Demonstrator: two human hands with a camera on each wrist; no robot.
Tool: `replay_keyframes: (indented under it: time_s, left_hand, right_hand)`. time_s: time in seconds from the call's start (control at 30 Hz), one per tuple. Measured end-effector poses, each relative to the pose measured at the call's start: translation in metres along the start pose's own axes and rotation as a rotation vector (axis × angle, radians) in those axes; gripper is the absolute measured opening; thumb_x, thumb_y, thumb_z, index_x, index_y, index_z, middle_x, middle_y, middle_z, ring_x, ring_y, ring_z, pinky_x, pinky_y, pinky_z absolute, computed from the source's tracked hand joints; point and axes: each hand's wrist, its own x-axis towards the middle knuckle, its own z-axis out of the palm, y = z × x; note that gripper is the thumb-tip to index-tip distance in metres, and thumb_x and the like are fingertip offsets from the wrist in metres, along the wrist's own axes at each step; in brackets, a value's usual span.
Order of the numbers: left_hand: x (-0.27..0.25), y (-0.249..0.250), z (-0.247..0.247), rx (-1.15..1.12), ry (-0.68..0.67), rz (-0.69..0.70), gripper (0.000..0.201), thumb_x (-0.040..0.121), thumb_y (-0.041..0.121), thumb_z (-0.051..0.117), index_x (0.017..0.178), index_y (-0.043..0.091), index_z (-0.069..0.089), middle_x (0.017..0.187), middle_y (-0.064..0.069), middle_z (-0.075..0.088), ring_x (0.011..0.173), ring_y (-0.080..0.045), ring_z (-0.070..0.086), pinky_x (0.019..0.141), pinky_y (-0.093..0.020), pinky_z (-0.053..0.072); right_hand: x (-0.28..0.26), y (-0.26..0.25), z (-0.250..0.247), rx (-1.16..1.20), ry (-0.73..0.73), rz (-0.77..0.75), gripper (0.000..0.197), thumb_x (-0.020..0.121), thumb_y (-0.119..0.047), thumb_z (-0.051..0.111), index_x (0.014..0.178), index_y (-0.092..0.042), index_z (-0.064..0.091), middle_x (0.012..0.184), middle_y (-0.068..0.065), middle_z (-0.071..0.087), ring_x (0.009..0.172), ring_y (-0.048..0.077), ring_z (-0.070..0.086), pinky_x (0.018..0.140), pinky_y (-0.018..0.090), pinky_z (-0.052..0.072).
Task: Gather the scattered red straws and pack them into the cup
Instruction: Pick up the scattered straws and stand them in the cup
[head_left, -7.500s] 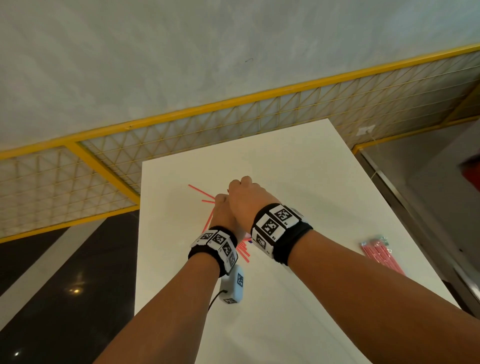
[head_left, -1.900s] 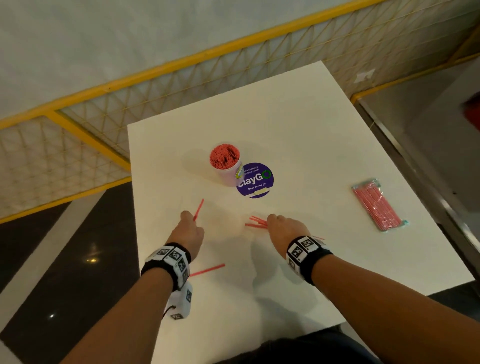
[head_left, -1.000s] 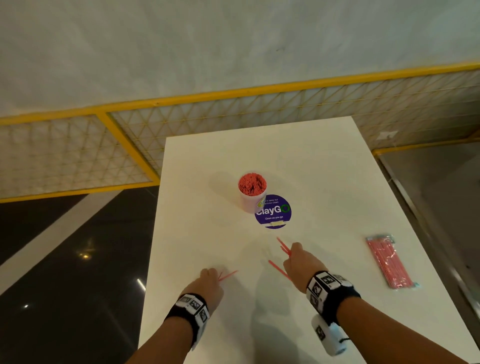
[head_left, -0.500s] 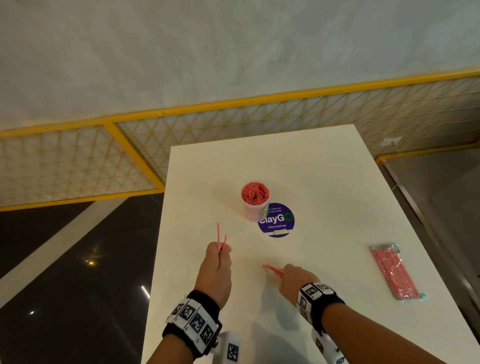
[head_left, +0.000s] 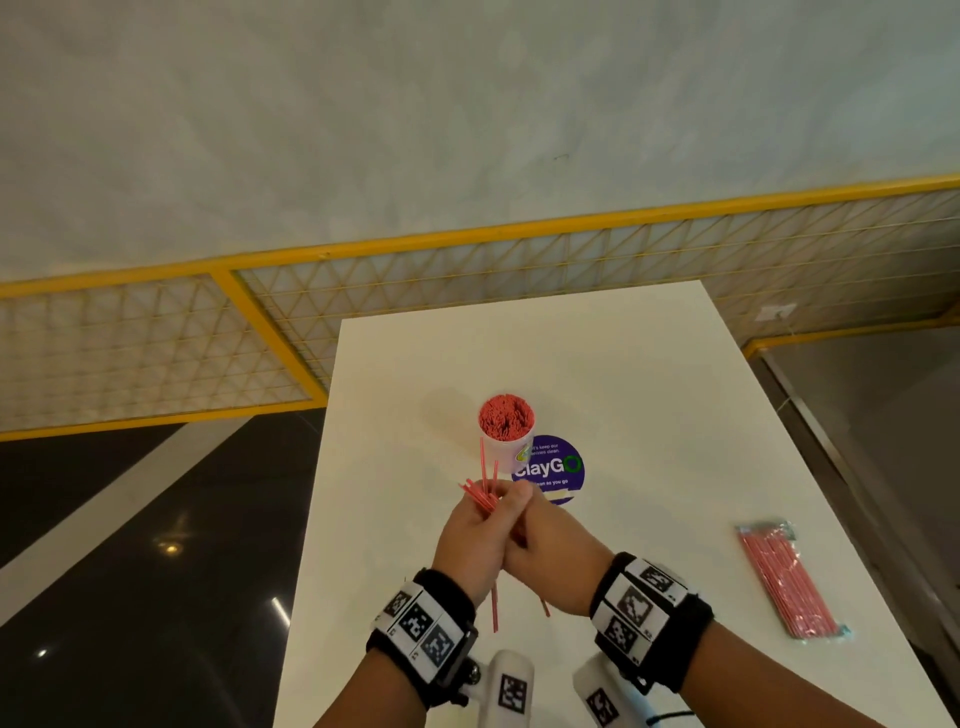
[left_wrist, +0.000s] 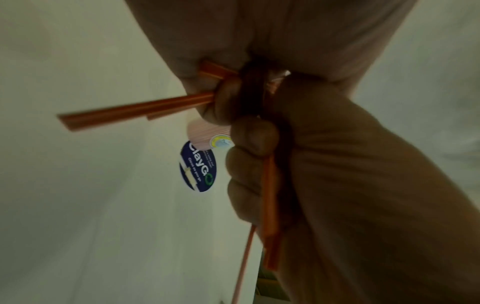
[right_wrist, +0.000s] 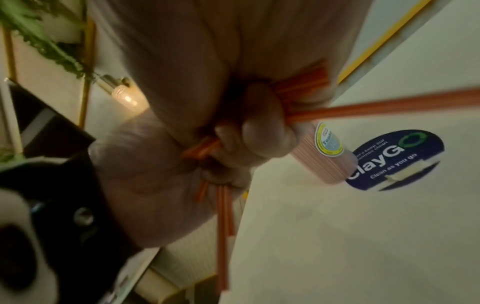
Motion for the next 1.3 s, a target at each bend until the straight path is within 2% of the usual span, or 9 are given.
replay_keyframes:
  time_s: [0.17, 0.33, 0.5, 0.67, 0.8, 0.93, 1.07, 1.2, 1.3]
  left_hand:
    - [0.000, 0.004, 0.004, 0.089, -0.001, -0.072, 0.016, 0.101, 0.024, 0.058, 0.091, 0.012, 0.060, 0.070, 0.000, 0.060, 0.051, -0.010, 0.050, 0.050, -0.021, 0.041]
    - [-0.006, 0.000, -0.003, 0.151, -0.127, -0.075, 0.022, 0.103, 0.030, 0.056, 0.098, 0.008, 0.055, 0.072, -0.003, 0.051, 0.054, -0.013, 0.040, 0.051, -0.024, 0.036]
    - [-0.010, 0.004, -0.004, 0.212, -0.188, -0.019, 0.019, 0.103, 0.029, 0.059, 0.094, 0.014, 0.053, 0.065, 0.004, 0.044, 0.054, -0.010, 0.036, 0.053, -0.022, 0.035]
    - [-0.006, 0.014, -0.004, 0.302, -0.209, 0.125, 0.013, 0.102, 0.015, 0.060, 0.097, 0.005, 0.054, 0.064, 0.012, 0.053, 0.053, 0.001, 0.047, 0.056, -0.012, 0.040]
    - [-0.004, 0.030, 0.001, 0.299, -0.205, 0.123, 0.007, 0.103, 0.012, 0.056, 0.100, 0.019, 0.055, 0.072, 0.006, 0.061, 0.060, -0.003, 0.057, 0.062, -0.018, 0.047]
    - [0.002, 0.048, 0.003, 0.296, -0.165, 0.143, 0.014, 0.104, 0.008, 0.047, 0.111, 0.021, 0.051, 0.076, -0.003, 0.061, 0.060, -0.007, 0.059, 0.062, -0.025, 0.052]
    - [0.011, 0.058, 0.004, 0.334, -0.071, 0.167, 0.013, 0.106, 0.010, 0.043, 0.113, 0.020, 0.050, 0.078, -0.004, 0.058, 0.059, -0.013, 0.055, 0.056, -0.027, 0.050]
    - [0.018, 0.064, 0.010, 0.318, 0.058, 0.236, 0.013, 0.104, 0.011, 0.043, 0.111, 0.019, 0.052, 0.085, 0.001, 0.058, 0.065, -0.013, 0.051, 0.065, -0.026, 0.045]
    - [0.019, 0.073, 0.014, 0.220, 0.172, 0.295, 0.013, 0.104, 0.011, 0.044, 0.110, 0.020, 0.051, 0.092, 0.001, 0.060, 0.077, -0.016, 0.052, 0.073, -0.029, 0.042]
  right_hand:
    - [0.005, -0.004, -0.018, 0.108, -0.068, 0.349, 0.062, 0.080, -0.015, 0.071, 0.128, -0.010, 0.033, 0.081, 0.005, 0.063, 0.050, 0.006, 0.055, 0.044, 0.023, 0.047]
    - [0.009, 0.002, -0.025, 0.311, -0.196, 0.534, 0.070, 0.066, -0.013, 0.070, 0.127, -0.015, 0.036, 0.071, 0.010, 0.051, 0.050, 0.015, 0.043, 0.045, 0.025, 0.035]
    - [0.009, 0.004, -0.032, 0.476, -0.288, 0.531, 0.079, 0.070, -0.003, 0.064, 0.139, -0.019, 0.028, 0.059, 0.002, 0.042, 0.047, 0.013, 0.033, 0.046, 0.022, 0.027]
    - [0.008, -0.001, -0.033, 0.587, -0.301, 0.483, 0.092, 0.069, 0.005, 0.059, 0.148, -0.023, 0.021, 0.059, -0.001, 0.044, 0.048, 0.010, 0.036, 0.046, 0.020, 0.029]
    - [0.009, -0.008, -0.033, 0.620, -0.229, 0.422, 0.110, 0.060, 0.007, 0.060, 0.155, -0.027, 0.018, 0.064, 0.007, 0.049, 0.049, 0.015, 0.042, 0.046, 0.023, 0.036]
    - [0.010, -0.013, -0.036, 0.715, -0.140, 0.351, 0.115, 0.073, 0.011, 0.057, 0.161, -0.036, 0.000, 0.080, 0.012, 0.056, 0.053, 0.017, 0.050, 0.052, 0.030, 0.044]
    - [0.010, -0.022, -0.035, 0.882, -0.110, 0.284, 0.102, 0.072, 0.011, 0.055, 0.155, -0.036, 0.020, 0.095, 0.018, 0.054, 0.062, 0.019, 0.053, 0.054, 0.032, 0.044]
    - [0.009, -0.026, -0.034, 0.986, -0.096, 0.348, 0.068, 0.082, 0.008, 0.055, 0.146, -0.011, 0.040, 0.086, 0.017, 0.059, 0.063, 0.023, 0.057, 0.056, 0.033, 0.047]
    - [0.003, -0.034, -0.038, 0.931, -0.167, 0.425, 0.025, 0.090, -0.005, 0.059, 0.114, -0.003, 0.059, 0.087, 0.012, 0.063, 0.064, 0.026, 0.059, 0.050, 0.029, 0.043]
